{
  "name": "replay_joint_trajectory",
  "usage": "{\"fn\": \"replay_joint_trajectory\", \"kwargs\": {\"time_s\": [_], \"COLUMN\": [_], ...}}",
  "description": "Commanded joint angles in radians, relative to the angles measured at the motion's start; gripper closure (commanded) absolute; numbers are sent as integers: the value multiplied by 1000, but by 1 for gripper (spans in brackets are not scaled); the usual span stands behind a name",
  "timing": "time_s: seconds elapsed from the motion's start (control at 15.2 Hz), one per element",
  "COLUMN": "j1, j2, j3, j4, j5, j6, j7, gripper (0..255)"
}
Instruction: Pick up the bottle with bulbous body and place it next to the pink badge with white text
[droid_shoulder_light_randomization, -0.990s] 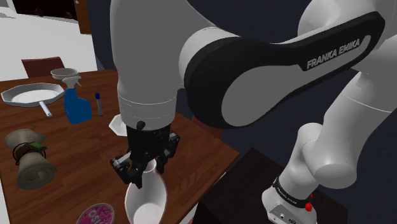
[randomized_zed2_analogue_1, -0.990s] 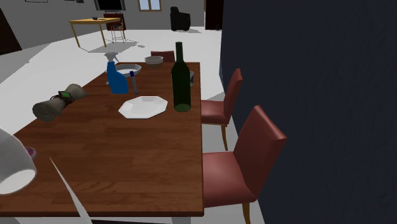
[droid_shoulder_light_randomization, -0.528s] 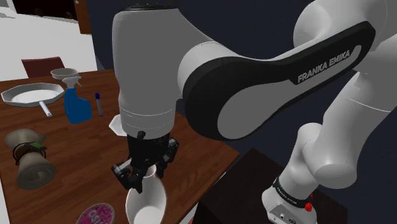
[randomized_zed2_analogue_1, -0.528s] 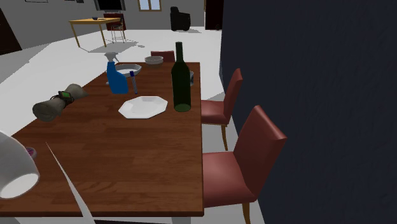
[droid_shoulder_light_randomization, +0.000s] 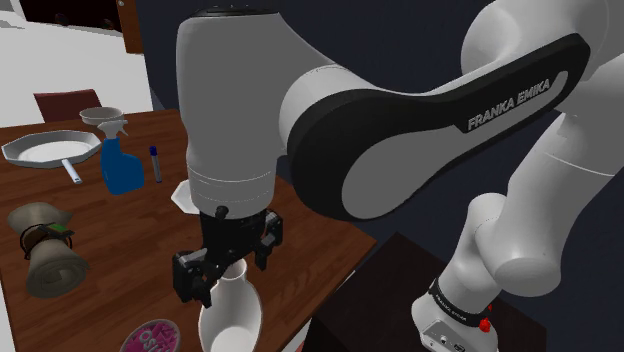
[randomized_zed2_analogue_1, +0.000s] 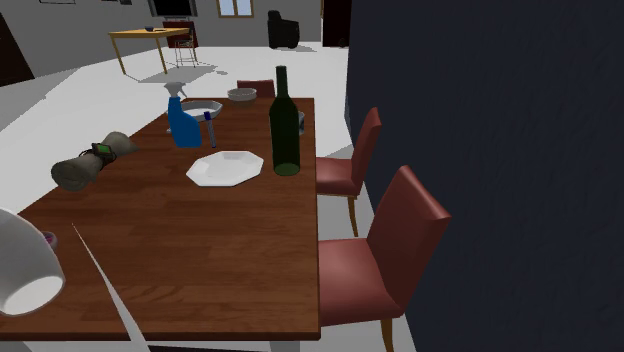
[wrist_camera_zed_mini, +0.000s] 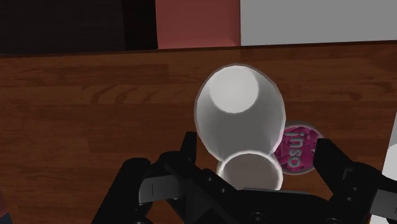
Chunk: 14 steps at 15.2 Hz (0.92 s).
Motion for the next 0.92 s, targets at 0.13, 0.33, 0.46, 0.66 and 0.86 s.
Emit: {"fn": "replay_joint_trajectory", "kwargs": {"time_s": [0.13, 0.33, 0.46, 0.66, 0.86], "j1": [-1, -2, -2, -2, -2], "j2": [-9, -25, -26, -25, -25], "j3": [-1, -4, -4, -4, -4], "j4": [25, 104, 104, 104, 104], "j5": [5, 15, 15, 15, 15], "j6": [-33, -125, -125, -125, -125], "j7": [-4, -11, -11, -11, -11], "gripper": [0, 0, 0, 0, 0]}}
